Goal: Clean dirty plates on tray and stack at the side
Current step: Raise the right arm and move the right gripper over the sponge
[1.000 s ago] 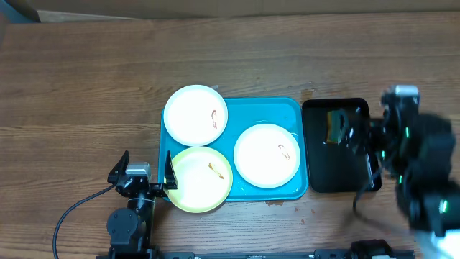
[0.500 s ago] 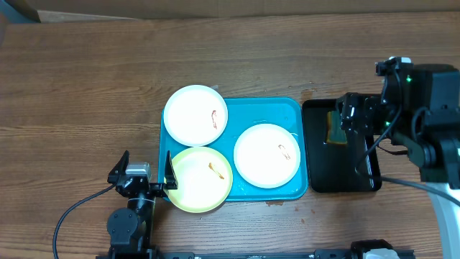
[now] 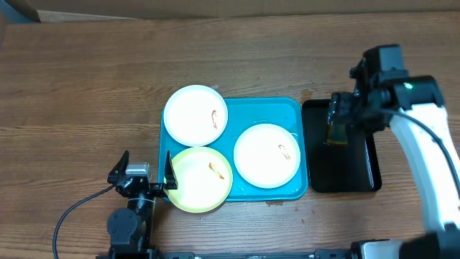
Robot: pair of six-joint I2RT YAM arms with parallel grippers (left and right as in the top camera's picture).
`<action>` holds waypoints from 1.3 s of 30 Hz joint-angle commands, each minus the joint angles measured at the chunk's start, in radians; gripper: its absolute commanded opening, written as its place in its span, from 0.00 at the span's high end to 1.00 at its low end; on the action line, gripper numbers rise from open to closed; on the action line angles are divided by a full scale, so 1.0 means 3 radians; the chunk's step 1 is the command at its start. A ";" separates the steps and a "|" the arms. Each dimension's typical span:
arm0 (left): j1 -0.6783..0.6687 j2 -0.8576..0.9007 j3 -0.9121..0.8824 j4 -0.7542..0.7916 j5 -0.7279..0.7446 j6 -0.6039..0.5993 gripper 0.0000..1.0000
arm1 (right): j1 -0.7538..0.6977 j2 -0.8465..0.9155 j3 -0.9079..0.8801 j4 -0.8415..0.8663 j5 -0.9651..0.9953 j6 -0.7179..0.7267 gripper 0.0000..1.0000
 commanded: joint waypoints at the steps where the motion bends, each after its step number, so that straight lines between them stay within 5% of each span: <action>1: 0.0019 -0.0034 -0.0013 0.0001 -0.0032 0.0062 0.00 | -0.0006 0.0219 -0.0029 0.0013 0.0150 0.0034 0.25; 16: 0.0019 -0.0034 -0.0013 0.0001 -0.0032 0.0064 0.00 | -0.0013 0.0950 -0.0037 0.0445 0.0496 0.0037 0.26; 39: 0.0019 -0.0034 -0.0013 0.0001 -0.0032 0.0062 0.00 | -0.0084 0.0998 -0.0641 0.1153 0.0432 0.0046 0.24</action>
